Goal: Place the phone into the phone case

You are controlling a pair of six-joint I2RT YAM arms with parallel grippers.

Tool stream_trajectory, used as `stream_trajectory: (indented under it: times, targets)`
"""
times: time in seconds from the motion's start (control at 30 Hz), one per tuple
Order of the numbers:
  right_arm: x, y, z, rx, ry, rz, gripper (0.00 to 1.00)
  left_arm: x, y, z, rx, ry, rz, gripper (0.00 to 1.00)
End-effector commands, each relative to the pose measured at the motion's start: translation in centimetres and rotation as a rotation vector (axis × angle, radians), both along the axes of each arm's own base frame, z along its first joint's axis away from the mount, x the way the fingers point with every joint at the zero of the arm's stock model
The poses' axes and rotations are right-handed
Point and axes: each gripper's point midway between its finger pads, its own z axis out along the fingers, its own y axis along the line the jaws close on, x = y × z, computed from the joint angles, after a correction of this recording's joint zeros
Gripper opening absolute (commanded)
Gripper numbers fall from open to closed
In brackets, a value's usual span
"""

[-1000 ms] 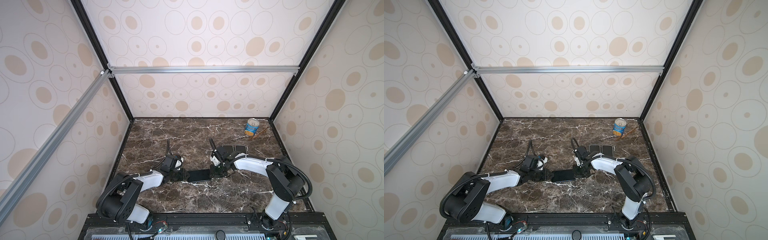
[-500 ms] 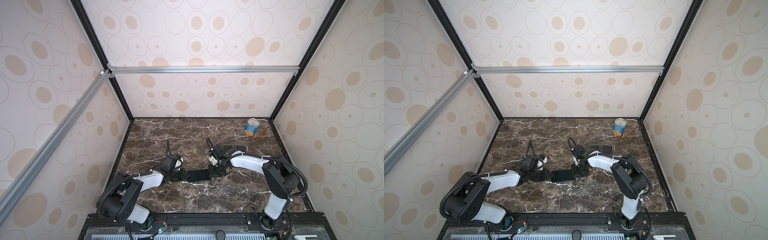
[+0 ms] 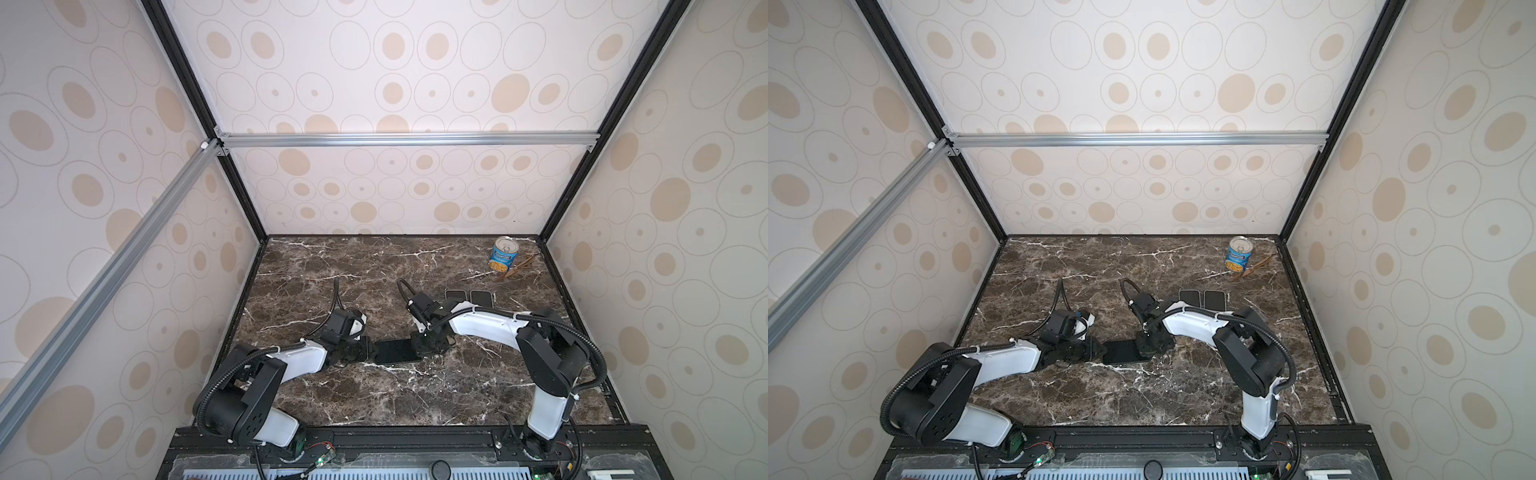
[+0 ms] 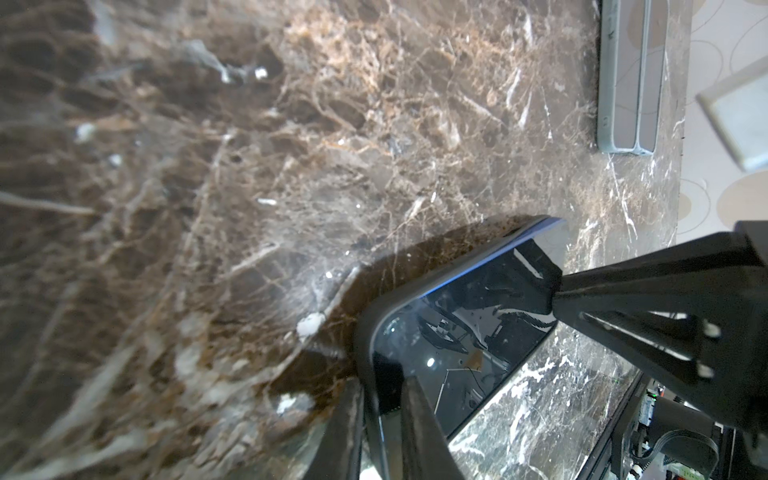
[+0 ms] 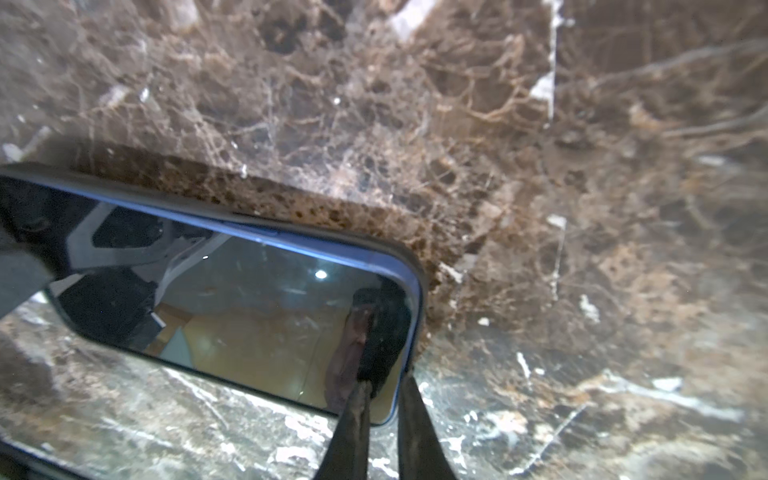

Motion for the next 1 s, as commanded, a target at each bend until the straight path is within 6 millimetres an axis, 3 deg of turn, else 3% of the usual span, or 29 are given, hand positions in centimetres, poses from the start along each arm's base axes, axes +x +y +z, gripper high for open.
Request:
stream_trajectory:
  times: [0.0, 0.2, 0.3, 0.4, 0.77, 0.97]
  targets:
    - [-6.9, -7.7, -10.9, -0.369, 0.190, 0.082, 0.17, -3.0, 2.1, -3.8, 0.133, 0.140, 0.007, 0.18]
    - [-1.5, -3.2, -0.7, -0.113, 0.027, 0.063, 0.22, -1.8, 2.5, -2.5, 0.159, 0.087, 0.024, 0.18]
    - [0.3, -1.8, 1.9, 0.007, 0.018, 0.049, 0.23, -1.3, 2.5, -2.3, 0.168, 0.069, 0.029, 0.18]
    - [0.8, -0.6, 1.7, 0.083, 0.055, 0.062, 0.23, -1.2, 2.5, -2.6, 0.180, 0.080, 0.024, 0.18]
    - [2.9, 0.0, 0.4, 0.108, 0.044, 0.050, 0.18, -1.5, 2.8, -3.0, 0.195, 0.093, 0.027, 0.18]
    - [1.7, -2.5, -4.0, -0.042, 0.093, 0.057, 0.16, -1.6, 2.9, -3.2, 0.194, 0.095, 0.028, 0.18]
